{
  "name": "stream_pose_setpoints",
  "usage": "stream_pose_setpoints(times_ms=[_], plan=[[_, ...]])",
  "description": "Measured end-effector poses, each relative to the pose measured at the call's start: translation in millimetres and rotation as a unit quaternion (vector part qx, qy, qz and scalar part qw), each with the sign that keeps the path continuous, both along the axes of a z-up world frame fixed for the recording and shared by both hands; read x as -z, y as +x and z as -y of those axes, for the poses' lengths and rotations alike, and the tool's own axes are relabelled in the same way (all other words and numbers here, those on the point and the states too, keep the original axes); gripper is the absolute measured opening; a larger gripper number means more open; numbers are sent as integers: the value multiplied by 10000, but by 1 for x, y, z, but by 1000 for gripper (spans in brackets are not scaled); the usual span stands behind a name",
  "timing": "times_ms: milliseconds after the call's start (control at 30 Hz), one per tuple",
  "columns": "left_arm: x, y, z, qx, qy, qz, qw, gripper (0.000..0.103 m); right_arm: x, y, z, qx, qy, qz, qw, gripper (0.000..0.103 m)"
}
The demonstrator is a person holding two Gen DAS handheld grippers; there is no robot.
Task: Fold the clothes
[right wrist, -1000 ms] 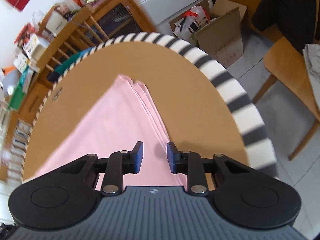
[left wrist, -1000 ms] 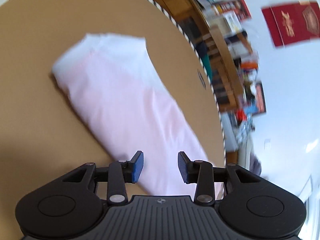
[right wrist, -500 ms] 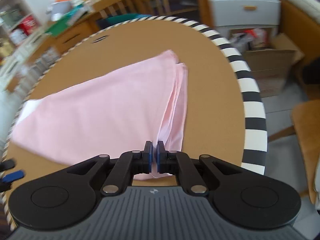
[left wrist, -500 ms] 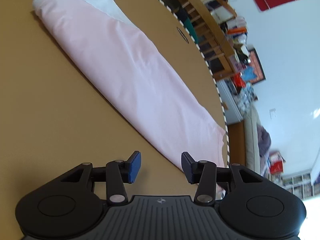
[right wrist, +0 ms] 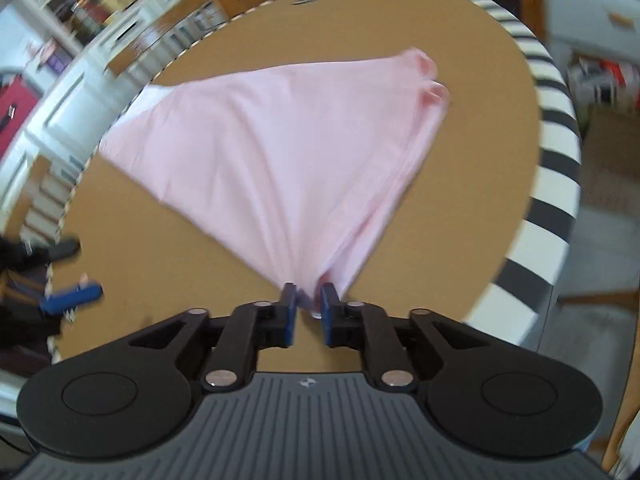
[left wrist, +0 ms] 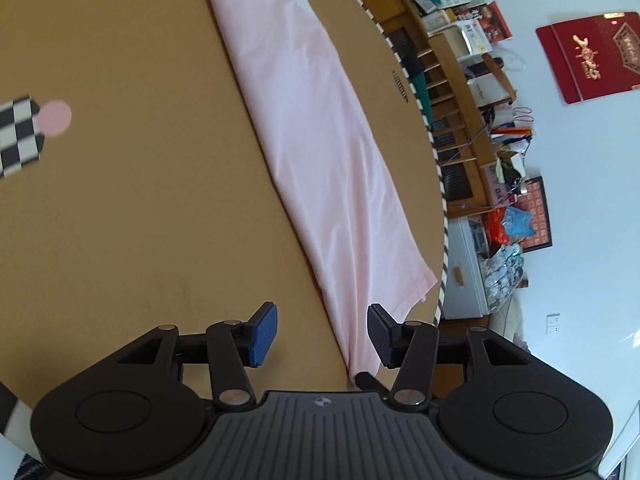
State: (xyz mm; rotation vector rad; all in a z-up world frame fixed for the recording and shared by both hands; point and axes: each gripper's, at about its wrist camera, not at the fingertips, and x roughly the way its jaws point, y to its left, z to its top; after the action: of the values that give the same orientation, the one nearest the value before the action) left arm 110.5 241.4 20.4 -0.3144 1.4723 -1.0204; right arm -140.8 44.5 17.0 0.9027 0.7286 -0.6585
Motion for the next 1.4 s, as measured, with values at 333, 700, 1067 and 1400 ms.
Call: stream_pose_setpoints(times_ms=[333,700,1067,1400], plan=[[24,-25,38,-360,68,-392,9986,63,-26,-58,132,326,431,368,9979,42],[42,-122,74,-2397,-69,-420,9699,71,2,25,290,-1964,1086,311,9740,43],[51,-188,95,-3209,-120,-382,9463,69,-6,57,272,-3946,1278,-75,9099,39],[47,-215,110,-3450,-21,-229,9383,64,-19,62,260,-4737,550,-223,8787,43]])
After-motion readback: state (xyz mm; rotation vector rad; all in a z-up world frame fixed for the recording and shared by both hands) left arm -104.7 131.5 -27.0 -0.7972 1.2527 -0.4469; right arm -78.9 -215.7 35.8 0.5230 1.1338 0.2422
